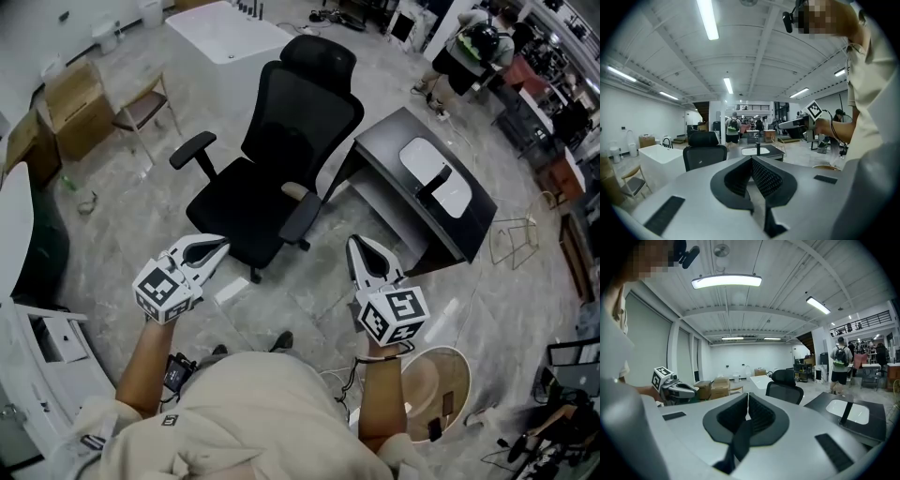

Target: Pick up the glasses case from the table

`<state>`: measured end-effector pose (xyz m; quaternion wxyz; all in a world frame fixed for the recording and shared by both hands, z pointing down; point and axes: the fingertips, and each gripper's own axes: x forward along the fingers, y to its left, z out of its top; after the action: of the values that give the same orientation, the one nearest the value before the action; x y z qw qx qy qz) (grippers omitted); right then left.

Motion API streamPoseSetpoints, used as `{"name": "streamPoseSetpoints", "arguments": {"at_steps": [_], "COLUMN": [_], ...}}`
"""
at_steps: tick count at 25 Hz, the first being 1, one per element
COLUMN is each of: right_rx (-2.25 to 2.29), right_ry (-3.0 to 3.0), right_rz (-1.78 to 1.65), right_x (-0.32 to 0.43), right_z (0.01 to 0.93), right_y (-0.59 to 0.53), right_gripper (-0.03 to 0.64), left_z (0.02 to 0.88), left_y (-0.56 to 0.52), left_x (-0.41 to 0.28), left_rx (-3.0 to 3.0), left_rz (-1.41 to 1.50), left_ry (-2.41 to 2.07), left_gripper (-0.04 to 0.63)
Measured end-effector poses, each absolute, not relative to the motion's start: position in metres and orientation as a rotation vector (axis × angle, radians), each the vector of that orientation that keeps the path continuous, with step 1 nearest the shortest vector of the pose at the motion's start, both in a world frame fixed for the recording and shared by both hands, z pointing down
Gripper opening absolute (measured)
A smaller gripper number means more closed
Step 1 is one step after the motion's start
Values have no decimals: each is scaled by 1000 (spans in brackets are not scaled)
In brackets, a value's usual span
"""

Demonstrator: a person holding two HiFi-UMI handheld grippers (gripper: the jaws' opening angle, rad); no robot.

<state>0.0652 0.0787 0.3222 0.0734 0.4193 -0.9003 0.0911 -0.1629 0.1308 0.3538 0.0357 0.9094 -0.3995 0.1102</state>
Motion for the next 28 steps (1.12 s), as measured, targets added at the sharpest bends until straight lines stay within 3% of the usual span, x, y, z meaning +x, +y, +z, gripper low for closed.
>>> {"name": "streamPoseSetpoints", "arguments": {"at_steps": [28], "right_rx": [1338], "right_ry": [-2708], "right_rz": [383], "right_x": [163], "right_z": [344], "right_y": [42], "right_gripper": [25], "left_z": [353], "left_y": [86], "left_x": [-73], "left_rx": [2837], "left_rz": [420], "left_ry": [-1171], "left_gripper": [15]}}
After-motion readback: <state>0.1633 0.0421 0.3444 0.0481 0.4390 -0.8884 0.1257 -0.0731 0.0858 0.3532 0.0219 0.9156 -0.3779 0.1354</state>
